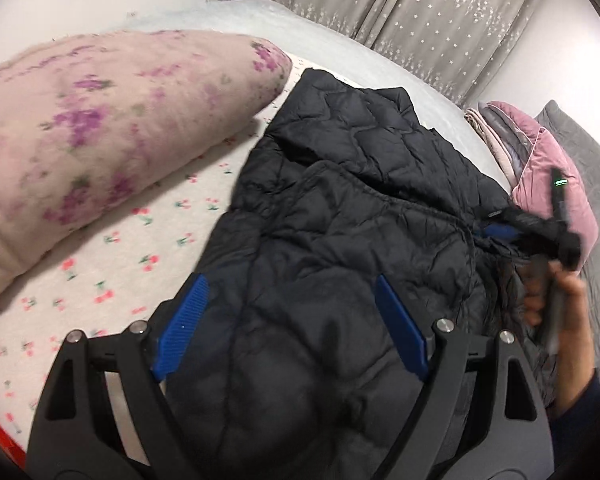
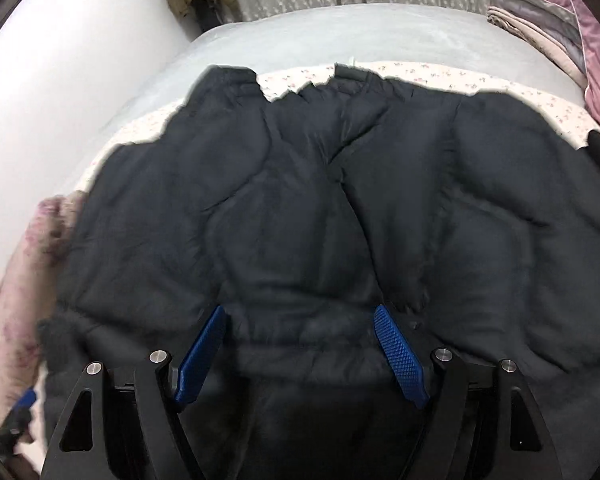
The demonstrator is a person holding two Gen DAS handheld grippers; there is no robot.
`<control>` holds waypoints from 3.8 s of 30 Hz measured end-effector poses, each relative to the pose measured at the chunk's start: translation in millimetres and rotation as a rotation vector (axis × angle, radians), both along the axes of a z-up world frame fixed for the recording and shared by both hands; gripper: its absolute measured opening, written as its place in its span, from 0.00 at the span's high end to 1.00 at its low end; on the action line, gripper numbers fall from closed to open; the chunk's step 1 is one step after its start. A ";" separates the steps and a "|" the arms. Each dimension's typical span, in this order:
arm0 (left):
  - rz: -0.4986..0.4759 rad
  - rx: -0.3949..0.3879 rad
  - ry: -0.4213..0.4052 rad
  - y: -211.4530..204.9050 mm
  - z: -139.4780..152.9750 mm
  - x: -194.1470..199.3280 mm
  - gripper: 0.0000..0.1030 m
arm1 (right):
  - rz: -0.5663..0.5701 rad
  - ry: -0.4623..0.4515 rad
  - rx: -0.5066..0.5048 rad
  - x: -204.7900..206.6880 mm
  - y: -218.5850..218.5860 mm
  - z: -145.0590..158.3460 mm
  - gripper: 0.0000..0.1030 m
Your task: Fold large clothes
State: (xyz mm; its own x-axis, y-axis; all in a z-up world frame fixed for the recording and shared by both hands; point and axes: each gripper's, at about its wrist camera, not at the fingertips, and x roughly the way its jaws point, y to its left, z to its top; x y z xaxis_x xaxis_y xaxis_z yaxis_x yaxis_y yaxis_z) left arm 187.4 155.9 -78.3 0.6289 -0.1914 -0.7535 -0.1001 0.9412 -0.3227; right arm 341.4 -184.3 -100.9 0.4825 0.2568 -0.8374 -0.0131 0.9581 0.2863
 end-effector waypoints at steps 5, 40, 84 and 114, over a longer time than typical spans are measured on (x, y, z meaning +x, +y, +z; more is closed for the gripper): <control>0.021 0.070 0.012 3.1 0.9 -44.1 0.17 | 0.009 -0.125 0.053 -77.8 -43.9 70.7 0.24; 0.078 0.030 0.038 -3.3 -44.3 -148.1 0.55 | -0.332 -0.043 0.404 -373.8 -216.9 -40.0 0.61; 0.205 -0.158 -0.269 33.2 102.9 -212.7 0.93 | -0.094 -0.458 0.528 -450.7 -195.8 139.3 0.95; 0.176 -0.105 -0.274 -1.0 156.9 -4.3 0.90 | -0.149 -0.554 0.453 -291.7 -226.4 180.2 0.96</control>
State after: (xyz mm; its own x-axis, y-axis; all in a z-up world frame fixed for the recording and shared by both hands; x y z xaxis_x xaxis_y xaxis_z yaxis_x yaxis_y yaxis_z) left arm 183.1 154.8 78.6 0.8356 -0.1293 -0.5338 -0.1541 0.8776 -0.4539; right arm 49.7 -410.7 79.3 0.8612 0.4191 -0.2877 -0.1499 0.7502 0.6440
